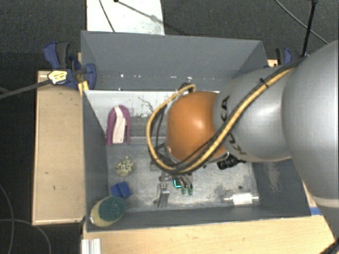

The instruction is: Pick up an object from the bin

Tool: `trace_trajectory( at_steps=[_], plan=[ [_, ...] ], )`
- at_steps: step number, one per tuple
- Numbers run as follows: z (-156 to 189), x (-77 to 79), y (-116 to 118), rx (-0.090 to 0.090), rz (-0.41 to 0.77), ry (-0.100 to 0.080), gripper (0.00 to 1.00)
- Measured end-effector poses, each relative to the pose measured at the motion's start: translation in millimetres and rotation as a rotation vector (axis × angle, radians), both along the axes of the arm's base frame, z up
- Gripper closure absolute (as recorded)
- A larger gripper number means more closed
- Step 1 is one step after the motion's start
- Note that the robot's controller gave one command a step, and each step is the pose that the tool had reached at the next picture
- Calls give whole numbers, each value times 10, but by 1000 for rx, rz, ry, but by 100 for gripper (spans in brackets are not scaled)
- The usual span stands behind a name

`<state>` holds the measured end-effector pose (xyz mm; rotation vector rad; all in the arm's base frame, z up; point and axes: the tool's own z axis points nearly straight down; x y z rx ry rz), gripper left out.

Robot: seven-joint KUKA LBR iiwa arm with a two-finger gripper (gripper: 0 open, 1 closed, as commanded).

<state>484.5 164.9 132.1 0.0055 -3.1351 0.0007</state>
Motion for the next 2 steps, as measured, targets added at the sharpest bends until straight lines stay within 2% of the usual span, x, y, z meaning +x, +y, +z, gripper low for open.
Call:
trace_trajectory(
  at_steps=[1,2],
  plan=[
    [-614,871,932,4,147,-10,0],
    [-299,794,616,1,200,-8,0]
  ],
)
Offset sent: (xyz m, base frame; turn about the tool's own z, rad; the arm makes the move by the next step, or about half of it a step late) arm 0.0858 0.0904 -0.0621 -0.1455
